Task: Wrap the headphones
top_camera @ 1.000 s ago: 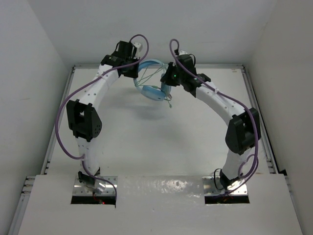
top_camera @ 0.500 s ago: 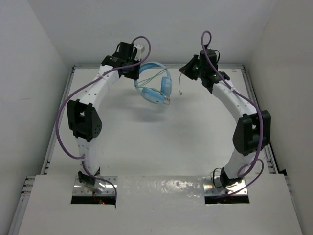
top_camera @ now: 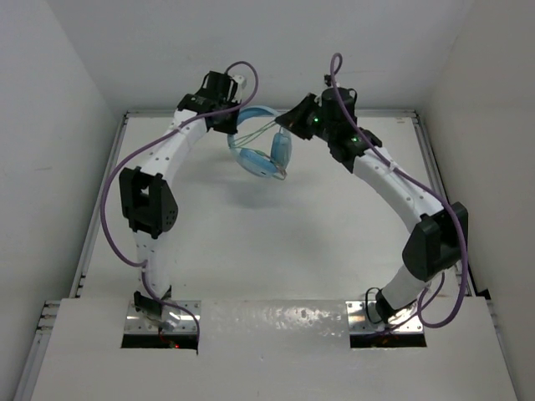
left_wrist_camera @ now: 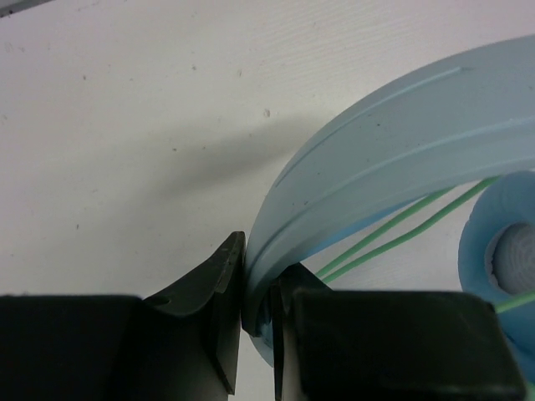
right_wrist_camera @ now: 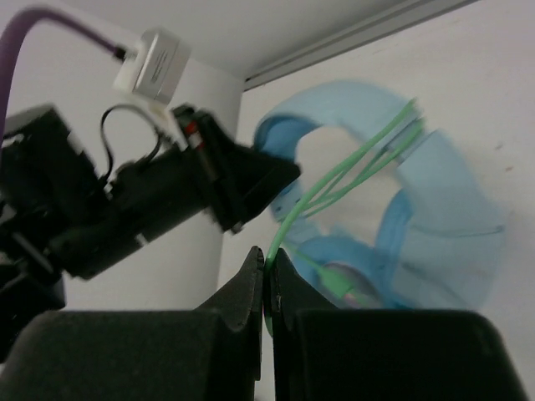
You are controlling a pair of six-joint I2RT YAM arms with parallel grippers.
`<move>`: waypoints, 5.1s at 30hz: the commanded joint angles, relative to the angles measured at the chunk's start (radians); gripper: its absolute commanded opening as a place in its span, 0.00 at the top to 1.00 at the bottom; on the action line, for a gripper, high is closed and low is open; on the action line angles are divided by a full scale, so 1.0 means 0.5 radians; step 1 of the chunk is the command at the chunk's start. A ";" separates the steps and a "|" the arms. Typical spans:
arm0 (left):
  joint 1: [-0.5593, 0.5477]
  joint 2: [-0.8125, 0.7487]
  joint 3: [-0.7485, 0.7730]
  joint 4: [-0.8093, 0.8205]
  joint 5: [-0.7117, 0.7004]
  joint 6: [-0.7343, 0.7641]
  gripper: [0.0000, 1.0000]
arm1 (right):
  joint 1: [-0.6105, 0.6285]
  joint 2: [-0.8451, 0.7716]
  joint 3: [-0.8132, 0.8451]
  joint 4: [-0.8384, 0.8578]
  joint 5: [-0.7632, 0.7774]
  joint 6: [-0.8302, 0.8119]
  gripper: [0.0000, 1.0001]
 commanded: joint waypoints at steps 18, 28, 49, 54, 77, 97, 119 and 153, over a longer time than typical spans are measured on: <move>0.003 0.047 0.268 0.165 -0.175 -0.364 1.00 | 0.519 0.346 0.110 0.486 -0.109 0.459 1.00; 0.012 0.066 0.271 0.331 -0.433 -0.192 1.00 | 0.577 0.398 0.183 0.471 -0.302 0.527 1.00; 0.015 0.087 0.341 0.411 -0.443 -0.213 1.00 | 0.589 0.447 0.352 0.480 -0.219 0.266 1.00; 0.067 0.100 0.455 0.282 -0.243 -0.342 1.00 | 0.660 0.558 0.334 0.790 -0.370 0.294 1.00; 0.295 -0.026 0.464 0.260 0.153 -0.606 1.00 | 0.740 0.411 -0.132 0.419 -0.213 -0.700 0.44; 0.255 -0.152 0.194 0.273 0.667 0.442 1.00 | 0.654 -0.498 -0.318 0.205 0.126 -1.633 0.75; -0.159 -0.305 0.406 -0.549 0.641 1.900 1.00 | -0.208 -0.329 -0.077 0.084 0.094 -0.611 0.61; 0.175 -0.434 0.111 -0.353 -0.749 -0.594 1.00 | 0.589 -0.087 -0.670 1.045 -0.139 -1.010 0.44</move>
